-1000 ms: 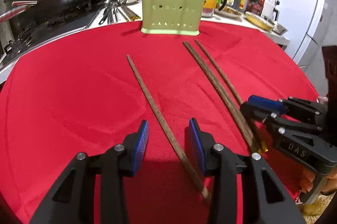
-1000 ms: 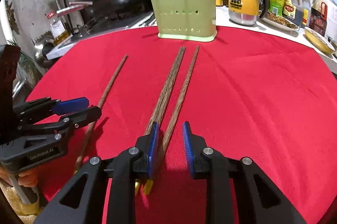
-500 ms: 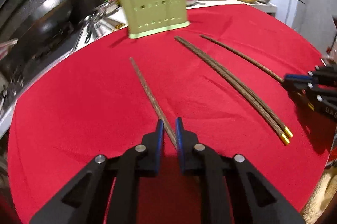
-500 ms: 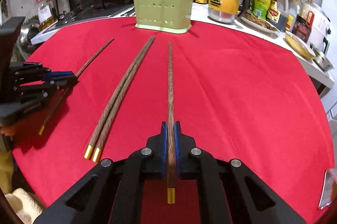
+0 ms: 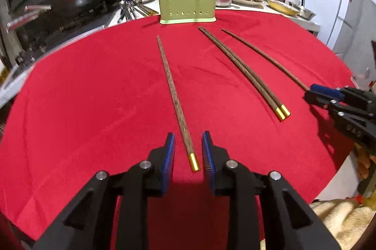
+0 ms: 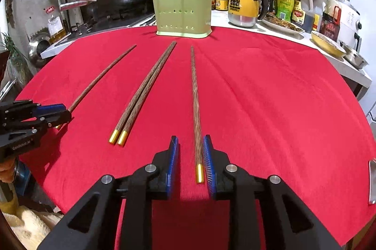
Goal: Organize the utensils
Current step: 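Close the left tool on a loose chopstick while the right tool grasps another, then lift both chopsticks upright and carry them toward the green holder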
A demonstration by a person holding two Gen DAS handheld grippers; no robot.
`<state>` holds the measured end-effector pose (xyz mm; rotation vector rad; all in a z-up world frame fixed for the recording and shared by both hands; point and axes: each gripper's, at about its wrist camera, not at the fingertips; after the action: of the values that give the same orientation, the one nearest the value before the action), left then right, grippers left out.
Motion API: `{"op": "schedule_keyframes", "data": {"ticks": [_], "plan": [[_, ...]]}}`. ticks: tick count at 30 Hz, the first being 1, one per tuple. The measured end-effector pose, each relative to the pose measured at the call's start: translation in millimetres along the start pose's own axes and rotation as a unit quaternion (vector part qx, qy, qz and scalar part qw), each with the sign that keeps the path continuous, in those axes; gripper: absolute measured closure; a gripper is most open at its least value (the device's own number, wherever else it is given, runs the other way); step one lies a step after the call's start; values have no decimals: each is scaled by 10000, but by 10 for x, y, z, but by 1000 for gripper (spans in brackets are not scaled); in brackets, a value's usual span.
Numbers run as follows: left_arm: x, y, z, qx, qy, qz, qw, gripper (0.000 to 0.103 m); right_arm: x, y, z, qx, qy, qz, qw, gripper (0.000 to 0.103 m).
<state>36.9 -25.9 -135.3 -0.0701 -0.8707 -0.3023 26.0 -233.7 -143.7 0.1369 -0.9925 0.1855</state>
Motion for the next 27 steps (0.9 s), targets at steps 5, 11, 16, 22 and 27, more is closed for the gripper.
{"op": "schedule_keyframes", "data": {"ticks": [5, 11, 16, 22, 27], "plan": [[-62, 22, 87, 154, 8, 67, 9999, 79, -122, -34, 119, 70, -253, -61, 9996, 79], [-80, 44, 107, 218, -45, 139, 9997, 79, -141, -12, 122, -54, -366, -85, 9993, 80], [-96, 52, 84, 284, -239, 158, 9992, 89, -168, -88, 135, -128, -464, -263, 9985, 95], [7, 131, 200, 206, -527, 233, 9981, 96, -105, -131, 200, -102, -604, -379, 9974, 96], [348, 268, 610, 279, -1278, 281, 9910, 96, 247, -166, 493, 1, -1069, -333, 9937, 96]]}}
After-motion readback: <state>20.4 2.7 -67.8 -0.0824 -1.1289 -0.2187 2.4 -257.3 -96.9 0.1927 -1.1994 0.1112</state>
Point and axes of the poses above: each gripper's, at about its wrist camera, not at the fingertips, and z roughly against the way its jaws point, y to its left, x to its top, and after that the axes turned 11 degrees about -y, right-handed
